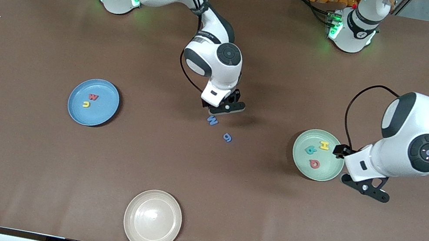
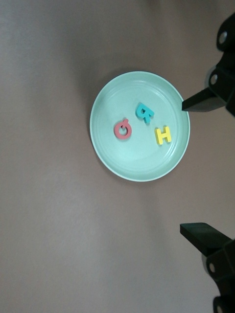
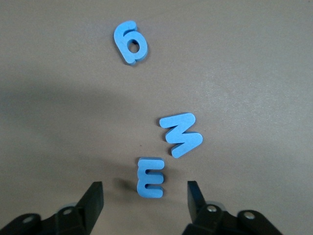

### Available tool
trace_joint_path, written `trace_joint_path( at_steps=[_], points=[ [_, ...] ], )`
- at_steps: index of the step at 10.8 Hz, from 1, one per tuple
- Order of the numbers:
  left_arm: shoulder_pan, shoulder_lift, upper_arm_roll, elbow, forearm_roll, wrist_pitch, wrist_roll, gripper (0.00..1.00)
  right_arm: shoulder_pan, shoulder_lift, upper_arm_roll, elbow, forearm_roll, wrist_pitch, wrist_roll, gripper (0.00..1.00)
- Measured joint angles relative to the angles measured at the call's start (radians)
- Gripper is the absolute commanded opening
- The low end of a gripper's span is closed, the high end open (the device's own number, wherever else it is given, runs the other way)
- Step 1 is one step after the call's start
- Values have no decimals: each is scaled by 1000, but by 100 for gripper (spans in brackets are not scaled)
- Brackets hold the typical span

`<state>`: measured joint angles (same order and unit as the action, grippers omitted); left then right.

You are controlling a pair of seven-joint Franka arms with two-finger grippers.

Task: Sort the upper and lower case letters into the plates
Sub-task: 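Release the R while the right gripper grasps the blue E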

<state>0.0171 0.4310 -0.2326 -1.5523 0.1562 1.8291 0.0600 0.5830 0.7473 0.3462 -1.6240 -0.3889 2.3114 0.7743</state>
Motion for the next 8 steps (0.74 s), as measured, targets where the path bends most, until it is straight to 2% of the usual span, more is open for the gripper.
trace_joint_path(
  at_steps=[3, 5, 8],
  points=[
    [2, -8, 1, 11, 0, 0, -4, 100, -1, 21, -1, 1, -1, 4, 22, 63],
    [19, -8, 2, 22, 0, 0, -6, 100, -1, 37, -1, 4, -4, 17, 24, 57],
    [37, -9, 1, 26, -2, 0, -6, 100, -1, 39, -1, 8, -4, 18, 26, 30]
  ],
)
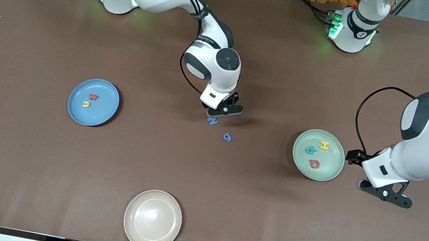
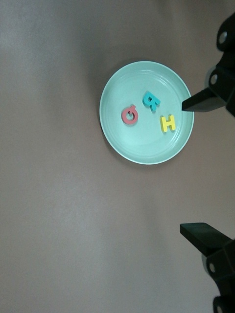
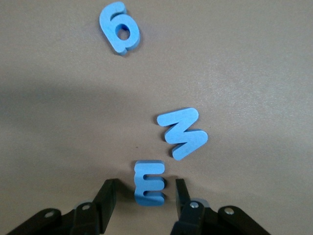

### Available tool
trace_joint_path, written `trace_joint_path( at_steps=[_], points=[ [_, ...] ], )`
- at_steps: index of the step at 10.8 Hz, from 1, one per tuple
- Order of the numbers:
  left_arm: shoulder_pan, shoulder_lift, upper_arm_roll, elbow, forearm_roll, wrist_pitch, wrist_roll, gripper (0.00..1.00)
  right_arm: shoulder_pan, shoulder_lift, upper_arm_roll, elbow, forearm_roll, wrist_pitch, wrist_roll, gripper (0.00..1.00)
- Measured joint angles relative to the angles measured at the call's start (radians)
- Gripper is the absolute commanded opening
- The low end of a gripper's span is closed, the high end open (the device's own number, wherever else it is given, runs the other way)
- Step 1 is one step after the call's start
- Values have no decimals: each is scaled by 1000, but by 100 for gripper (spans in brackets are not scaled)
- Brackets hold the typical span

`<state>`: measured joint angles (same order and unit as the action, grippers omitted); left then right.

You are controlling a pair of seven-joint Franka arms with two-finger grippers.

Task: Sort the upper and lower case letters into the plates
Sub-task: 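Release the R while the right gripper grasps the blue E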

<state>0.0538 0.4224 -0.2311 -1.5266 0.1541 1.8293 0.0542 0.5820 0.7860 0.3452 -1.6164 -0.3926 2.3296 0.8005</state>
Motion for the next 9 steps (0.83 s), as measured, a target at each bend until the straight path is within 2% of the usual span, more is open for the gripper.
trace_joint_path(
  at_steps=[3, 6, 9],
  points=[
    [0, -5, -3, 7, 0, 0, 0, 100, -1, 0, -1, 3, -2, 5, 1, 0],
    [0, -5, -3, 6, 0, -10, 0, 100, -25, -6, 3, 22, -6, 7, 0, 0],
    [-2, -5, -6, 3, -33, -17, -19, 100, -124, -84, 89, 36, -6, -57, -3, 0]
  ],
)
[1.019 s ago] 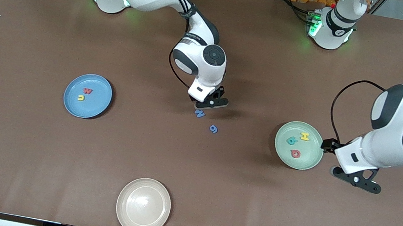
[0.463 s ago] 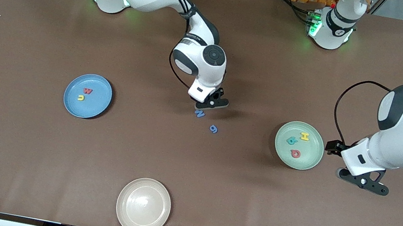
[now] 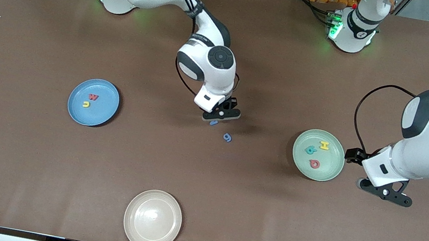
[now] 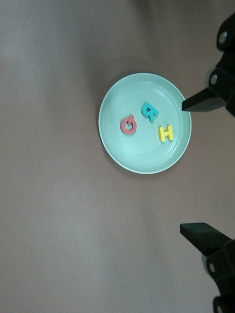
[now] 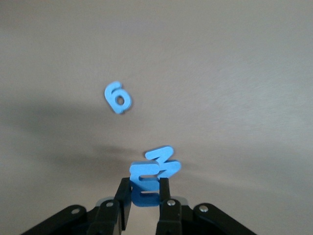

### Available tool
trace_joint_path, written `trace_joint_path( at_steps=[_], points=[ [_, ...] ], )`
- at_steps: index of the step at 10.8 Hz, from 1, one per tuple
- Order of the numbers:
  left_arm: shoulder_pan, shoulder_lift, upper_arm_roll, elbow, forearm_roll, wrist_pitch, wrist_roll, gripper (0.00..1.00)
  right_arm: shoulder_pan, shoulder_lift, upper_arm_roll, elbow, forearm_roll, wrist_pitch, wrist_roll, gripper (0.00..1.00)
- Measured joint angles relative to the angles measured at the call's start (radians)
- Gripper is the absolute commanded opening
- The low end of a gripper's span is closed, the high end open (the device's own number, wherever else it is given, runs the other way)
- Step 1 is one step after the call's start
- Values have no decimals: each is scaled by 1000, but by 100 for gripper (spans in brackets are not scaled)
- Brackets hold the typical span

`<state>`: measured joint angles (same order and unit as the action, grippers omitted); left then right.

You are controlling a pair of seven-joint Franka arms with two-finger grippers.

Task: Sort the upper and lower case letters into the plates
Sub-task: 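Release the R while the right gripper grasps the blue E, then carry the blue E to the blue plate while the left gripper reaches M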

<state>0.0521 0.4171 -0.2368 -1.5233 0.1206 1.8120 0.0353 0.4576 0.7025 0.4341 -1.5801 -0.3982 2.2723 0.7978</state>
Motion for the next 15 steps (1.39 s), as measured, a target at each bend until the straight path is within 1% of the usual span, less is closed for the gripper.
trace_joint_path(
  at_steps=[2, 3, 5, 6, 7, 8, 10, 13, 14, 15],
  points=[
    [1, 0, 0, -1, -1, -1, -2, 100, -93, -68, 56, -1, 2, -86, -25, 0],
    [1, 1, 0, -2, -1, -2, -2, 100, -138, -96, 75, -2, 19, -141, -48, 0],
    [-2, 3, -2, -5, -2, -3, -2, 100, -216, -144, 81, -3, 116, -270, -177, 0],
    [-3, 7, -3, -8, -2, -3, -2, 100, -248, -157, 81, -3, 142, -308, -221, 0],
    [-3, 13, -4, -10, -2, -3, -2, 100, -274, -163, 81, -5, 149, -331, -245, 0],
    [-9, 20, -6, -11, -13, -4, -13, 100, -298, -163, 77, -13, 151, -339, -279, 0],
    [-50, 40, -9, -12, -57, -3, -121, 100, -348, -161, 50, -42, 187, -341, -378, 0],
    [-188, 70, -14, -12, -61, 3, -386, 100, -449, -161, 15, -67, 216, -399, -538, 0],
    [-230, 75, -14, -12, -61, 14, -464, 100, -474, -161, -2, -70, 218, -428, -593, 0],
    [-261, 78, -14, -12, -61, 30, -542, 100, -484, -161, -34, -73, 220, -460, -657, 0]
  ],
)
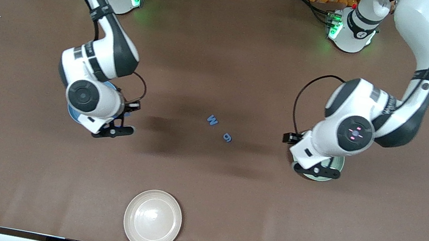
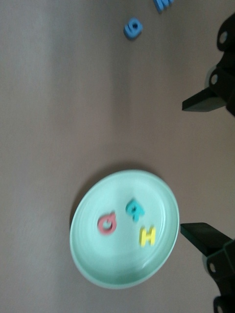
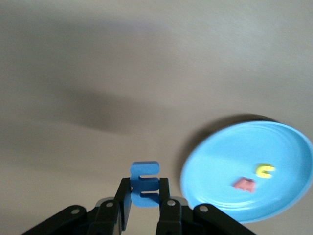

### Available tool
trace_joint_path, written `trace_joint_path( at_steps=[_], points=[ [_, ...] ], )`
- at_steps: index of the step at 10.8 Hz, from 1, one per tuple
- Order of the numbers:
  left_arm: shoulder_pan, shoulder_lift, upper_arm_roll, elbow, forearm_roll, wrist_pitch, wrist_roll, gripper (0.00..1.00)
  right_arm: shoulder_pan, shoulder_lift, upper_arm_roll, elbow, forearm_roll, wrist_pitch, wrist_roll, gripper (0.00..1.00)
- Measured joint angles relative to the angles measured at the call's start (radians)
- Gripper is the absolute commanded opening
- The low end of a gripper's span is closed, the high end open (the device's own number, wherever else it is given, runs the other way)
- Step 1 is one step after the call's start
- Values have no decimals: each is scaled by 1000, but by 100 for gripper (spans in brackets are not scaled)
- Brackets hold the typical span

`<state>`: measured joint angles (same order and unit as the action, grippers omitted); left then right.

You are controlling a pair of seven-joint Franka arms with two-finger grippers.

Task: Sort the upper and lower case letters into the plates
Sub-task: 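Carry the blue E to the blue plate while the left gripper reaches M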

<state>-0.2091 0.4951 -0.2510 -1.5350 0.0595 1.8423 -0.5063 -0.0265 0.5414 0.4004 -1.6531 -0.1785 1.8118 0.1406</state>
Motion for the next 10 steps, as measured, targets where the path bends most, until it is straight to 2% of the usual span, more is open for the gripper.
trace_joint_path(
  at_steps=[3, 5, 6, 7, 10],
  points=[
    [-71, 9, -1, 0, -1, 83, -283, 100, -7, 0, -134, -13, 12, -56, -259, 0],
    [-121, 29, -1, 1, -1, 154, -501, 100, -20, 1, -219, -31, 53, -57, -407, 0],
    [-144, 47, -1, 5, -1, 181, -605, 100, -29, 1, -239, -45, 59, -51, -445, 53],
    [-161, 69, -1, 22, -2, 200, -696, 100, -34, 1, -244, -63, 62, -32, -457, 100],
    [-204, 153, -1, 103, -29, 281, -806, 100, -28, 2, -242, -92, 89, 3, -457, 100]
  ],
)
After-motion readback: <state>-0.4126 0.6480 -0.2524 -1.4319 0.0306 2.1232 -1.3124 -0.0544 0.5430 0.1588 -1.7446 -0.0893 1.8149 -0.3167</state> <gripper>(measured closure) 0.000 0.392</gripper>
